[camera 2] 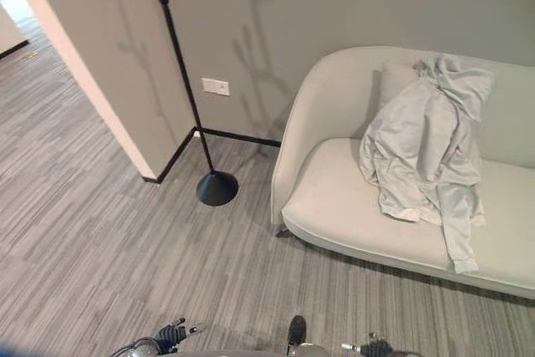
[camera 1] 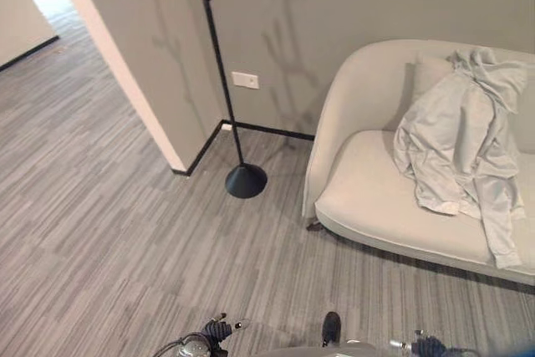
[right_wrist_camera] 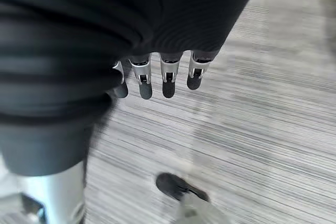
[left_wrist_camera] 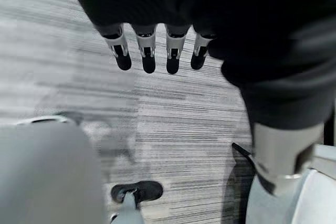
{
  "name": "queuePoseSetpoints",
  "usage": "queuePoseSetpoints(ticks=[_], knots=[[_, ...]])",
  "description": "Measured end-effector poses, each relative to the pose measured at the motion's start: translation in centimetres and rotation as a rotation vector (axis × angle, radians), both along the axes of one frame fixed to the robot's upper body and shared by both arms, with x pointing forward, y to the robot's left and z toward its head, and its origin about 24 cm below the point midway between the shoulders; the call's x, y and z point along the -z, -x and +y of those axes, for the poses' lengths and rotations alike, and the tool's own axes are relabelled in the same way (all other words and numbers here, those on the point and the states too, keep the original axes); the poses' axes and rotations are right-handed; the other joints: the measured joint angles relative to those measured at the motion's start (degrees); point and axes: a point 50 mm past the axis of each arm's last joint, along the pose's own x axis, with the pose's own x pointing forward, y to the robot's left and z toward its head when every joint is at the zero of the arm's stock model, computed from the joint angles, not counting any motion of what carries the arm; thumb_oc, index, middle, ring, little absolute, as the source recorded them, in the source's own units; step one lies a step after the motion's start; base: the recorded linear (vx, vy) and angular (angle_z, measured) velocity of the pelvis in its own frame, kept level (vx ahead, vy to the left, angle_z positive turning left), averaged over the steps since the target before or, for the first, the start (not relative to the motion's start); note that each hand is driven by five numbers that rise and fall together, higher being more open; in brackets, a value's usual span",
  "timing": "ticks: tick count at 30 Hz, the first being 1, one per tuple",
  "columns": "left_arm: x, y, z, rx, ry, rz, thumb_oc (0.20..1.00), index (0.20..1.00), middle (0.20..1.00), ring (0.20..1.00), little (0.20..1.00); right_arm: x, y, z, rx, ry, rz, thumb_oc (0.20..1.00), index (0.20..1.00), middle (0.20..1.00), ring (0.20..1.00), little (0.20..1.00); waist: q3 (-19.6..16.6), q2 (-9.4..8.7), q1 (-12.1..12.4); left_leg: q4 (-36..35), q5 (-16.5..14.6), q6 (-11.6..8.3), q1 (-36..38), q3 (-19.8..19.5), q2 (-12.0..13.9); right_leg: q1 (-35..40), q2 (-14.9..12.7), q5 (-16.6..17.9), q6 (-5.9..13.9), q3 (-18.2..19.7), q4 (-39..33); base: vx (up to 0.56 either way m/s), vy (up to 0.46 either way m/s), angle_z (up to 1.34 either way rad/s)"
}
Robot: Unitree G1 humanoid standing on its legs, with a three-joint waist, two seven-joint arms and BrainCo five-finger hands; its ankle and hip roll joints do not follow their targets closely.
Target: Hang the clothes on the sofa on the clothes rack.
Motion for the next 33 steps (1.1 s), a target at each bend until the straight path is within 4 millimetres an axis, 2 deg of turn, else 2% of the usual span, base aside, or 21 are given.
queuePoseSetpoints(ticks=[4, 7, 8, 9, 10, 11, 14, 15, 16, 17, 19, 22, 23, 24, 25, 26, 29, 30, 31, 32, 33], knots=[[-0.1, -0.6, 0.0, 0.017, -0.007, -0.011, 1.0, 1.0, 1.0, 1.0, 1.0, 0.1, 0.7, -0.1, 0.007, 0.003, 0.021, 1.0, 1.0, 1.0, 1.0, 1.0, -0.58, -0.66, -0.08, 2.37, 0.52, -0.88, 0.23, -0.28, 0.94, 0.76, 1.02, -1.58, -0.16, 0.34, 0.03, 0.14, -0.222, -0.07], [-0.1, -0.5, -0.2, 0.016, -0.001, -0.006, 1.0, 1.0, 1.0, 1.0, 1.0, 0.2, 1.3, -0.1, 0.009, 0.002, 0.035, 1.0, 1.0, 1.0, 1.0, 1.0, -0.63, -2.34, 0.29, 21.07, 0.78, -0.87, -6.97, -0.32, 2.03, 3.55, 0.01, -3.97, -1.08, 0.28, 0.16, 0.11, -0.251, 0.01], [-0.1, -0.5, -0.2, 0.015, 0.0, -0.005, 1.0, 1.0, 1.0, 1.0, 1.0, 0.2, 1.3, -0.2, 0.009, 0.005, 0.036, 1.0, 1.0, 1.0, 1.0, 1.0, -0.34, -2.8, 0.8, 28.08, 2.68, -0.33, -9.52, -0.61, 2.53, 5.28, 0.21, -4.57, -1.7, 0.39, -0.27, 0.05, -0.17, -0.11], [-0.2, -0.7, 0.0, 0.012, -0.002, -0.015, 1.0, 1.0, 1.0, 1.0, 1.0, 0.2, 0.8, 0.1, -0.015, 0.009, 0.039, 1.0, 1.0, 1.0, 1.0, 1.0, 0.12, -4.64, 1.91, 40.17, 7.04, 0.15, -15.35, -1.94, 3.01, 7.5, -0.35, -5.71, -3.34, 1.42, -1.03, 0.11, -0.138, -0.17], [-0.3, -1.0, 0.0, 0.018, -0.003, -0.026, 1.0, 1.0, 1.0, 1.0, 1.0, 0.2, 0.3, 0.2, -0.025, 0.013, 0.031, 1.0, 1.0, 1.0, 1.0, 1.0, 0.3, -4.98, 2.53, 41.8, 4.77, 1.02, -18.71, -1.98, 2.58, 8.06, -0.68, -6.7, -4.43, 2.0, -1.03, 0.17, -0.083, -0.17], [-0.4, -1.3, 0.0, 0.017, 0.0, -0.037, 1.0, 1.0, 1.0, 1.0, 1.0, 0.1, -0.5, 0.4, -0.03, 0.007, 0.009, 1.0, 1.0, 1.0, 1.0, 1.0, 0.47, -5.28, 3.23, 38.56, 3.7, 1.62, -21.53, -2.3, 0.96, 8.28, -1.09, -7.45, -4.23, 2.55, -1.05, 0.19, -0.027, -0.13], [-0.7, -2.2, 0.1, 0.027, 0.002, -0.074, 1.0, 1.0, 1.0, 1.0, 1.0, 0.0, -1.7, 0.9, -0.034, -0.004, -0.014, 1.0, 1.0, 1.0, 1.0, 1.0, 1.05, -6.28, 6.32, 8.03, 4.26, 1.12, -23.33, -3.21, -8.24, 8.03, -3.35, -8.11, -3.25, 4.65, -1.42, 0.09, 0.008, -0.45], [-0.9, -2.7, 0.2, 0.031, -0.001, -0.083, 1.0, 1.0, 1.0, 1.0, 1.0, -0.3, -2.7, 0.8, -0.044, 0.001, -0.035, 1.0, 1.0, 1.0, 1.0, 1.0, 2.44, -3.64, 8.54, -2.65, 9.76, 0.45, -24.5, -3.32, -8.65, 8.62, -1.4, -8.42, -2.26, 6.87, -1.44, 0.13, 0.042, -1.0], [-0.7, -2.3, 0.5, 0.028, -0.011, -0.06, 1.0, 1.0, 1.0, 1.0, 1.0, -0.4, -3.4, 1.0, -0.05, -0.003, -0.051, 1.0, 1.0, 1.0, 1.0, 1.0, 3.06, -2.21, 9.19, -5.16, 12.23, -0.48, -25.27, -3.41, -7.65, 9.44, 0.09, -8.83, -2.42, 7.93, -1.44, 0.1, 0.045, -1.12], [-0.7, -2.1, 0.8, 0.023, -0.02, -0.043, 1.0, 1.0, 1.0, 1.0, 1.0, -0.3, -3.4, 1.3, -0.054, -0.013, -0.053, 1.0, 1.0, 1.0, 1.0, 1.0, 3.53, -1.9, 9.54, -3.31, 12.89, 0.05, -26.27, -3.01, -6.91, 10.36, 0.83, -8.71, -2.73, 8.42, -1.46, 0.2, 0.142, -0.65], [-0.6, -1.3, 1.4, 0.016, -0.034, -0.022, 1.0, 1.0, 1.0, 1.0, 1.0, 0.0, -2.8, 2.0, -0.051, -0.031, -0.038, 1.0, 1.0, 1.0, 1.0, 1.0, 3.45, -2.97, 9.51, 1.83, 14.73, 3.14, -27.02, -2.66, -6.43, 12.01, 0.86, -9.78, -1.82, 9.8, -1.42, 0.17, 0.148, -0.42], [-0.3, -0.2, 1.9, 0.006, -0.045, 0.015, 1.0, 1.0, 1.0, 1.0, 1.0, 0.4, -2.4, 2.8, -0.076, -0.049, -0.013, 1.0, 1.0, 1.0, 1.0, 1.0, 2.56, -5.37, 8.9, 0.87, 16.09, 5.09, -25.18, 0.86, -8.39, 12.81, -2.34, -11.97, -1.69, 11.28, -1.42, 0.12, 0.101, -0.52], [-0.3, -0.1, 2.3, 0.001, -0.056, 0.017, 1.0, 1.0, 1.0, 1.0, 1.0, 0.6, -2.1, 3.1, -0.076, -0.057, -0.003, 1.0, 1.0, 1.0, 1.0, 1.0, 2.16, -6.25, 8.71, -0.93, 16.12, 5.14, -23.64, 1.64, -9.6, 13.51, -3.63, -12.7, -0.81, 10.72, -1.37, 0.11, 0.126, -0.47], [-0.4, 0.0, 2.5, 0.0, -0.061, 0.015, 1.0, 1.0, 1.0, 1.0, 1.0, 0.8, -1.4, 3.3, -0.075, -0.064, 0.017, 1.0, 1.0, 1.0, 1.0, 1.0, 1.61, -5.49, 8.28, -3.48, 16.12, 5.15, -20.42, 1.61, -10.7, 15.72, -4.56, -12.26, 0.35, 8.22, 0.17, 0.12, 0.144, -0.54], [-0.4, -0.2, 2.5, 0.007, -0.066, 0.006, 1.0, 1.0, 1.0, 1.0, 1.0, 0.9, -1.1, 3.3, -0.072, -0.064, 0.031, 1.0, 1.0, 1.0, 1.0, 1.0, 1.07, -3.59, 8.18, -5.59, 16.12, 5.18, -17.71, 1.71, -10.43, 14.02, -3.97, -9.86, 3.3, 5.92, 7.64, 0.08, 0.11, -0.45], [-0.4, 0.0, 2.5, 0.012, -0.07, 0.012, 1.0, 1.0, 1.0, 1.0, 1.0, 0.9, -1.4, 3.3, -0.075, -0.065, 0.023, 1.0, 1.0, 1.0, 1.0, 1.0, 0.88, -2.49, 8.06, -5.58, 16.13, 5.16, -17.04, 1.62, -10.16, 12.25, -4.4, -11.27, 4.16, 5.13, 12.17, 0.09, 0.045, -0.41], [-0.2, 0.8, 2.7, 0.006, -0.076, 0.036, 1.0, 1.0, 1.0, 1.0, 1.0, 1.1, -0.7, 3.6, -0.072, -0.074, 0.04, 1.0, 1.0, 1.0, 1.0, 1.0, -0.04, -0.68, 7.45, -5.6, 15.26, 5.65, -15.18, 1.64, -10.3, 10.13, -5.18, -13.44, 3.86, 4.56, 17.85, 0.07, -0.054, -0.05], [-0.2, 0.9, 2.8, 0.005, -0.078, 0.038, 1.0, 1.0, 1.0, 1.0, 1.0, 1.1, -0.5, 3.7, -0.071, -0.08, 0.049, 1.0, 1.0, 1.0, 1.0, 1.0, -0.57, -1.09, 7.4, -5.62, 13.73, 4.92, -15.21, 1.73, -10.21, 10.17, -5.15, -13.39, 3.47, 3.82, 15.94, 0.1, -0.182, 0.21], [-0.4, 0.5, 3.3, 0.006, -0.093, 0.025, 1.0, 1.0, 1.0, 1.0, 1.0, 1.3, -0.5, 4.4, -0.072, -0.098, 0.047, 1.0, 1.0, 1.0, 1.0, 1.0, -0.7, -3.77, 7.09, -3.31, 11.21, 3.19, -15.71, 3.12, -11.66, 9.56, -7.9, -11.69, 2.1, 2.89, 12.89, 0.08, -0.208, 0.03], [-0.6, 0.4, 3.9, 0.008, -0.105, 0.022, 1.0, 1.0, 1.0, 1.0, 1.0, 1.4, -0.7, 4.7, -0.079, -0.105, 0.043, 1.0, 1.0, 1.0, 1.0, 1.0, -0.46, -5.45, 8.49, 3.52, 10.74, 8.38, -18.73, 1.4, -11.9, 8.47, -11.62, -11.94, 1.06, 2.77, 12.23, 0.07, -0.212, -0.28], [-0.2, 1.5, 3.6, -0.005, -0.1, 0.065, 1.0, 1.0, 1.0, 1.0, 1.0, 1.3, -1.1, 4.9, -0.096, -0.104, 0.041, 1.0, 1.0, 1.0, 1.0, 1.0, -0.75, -5.74, 9.55, 6.29, 9.96, 12.46, -19.78, 3.33, -11.76, 9.18, -15.18, -12.31, 2.5, 2.82, 9.29, 0.04, -0.157, -0.36]])
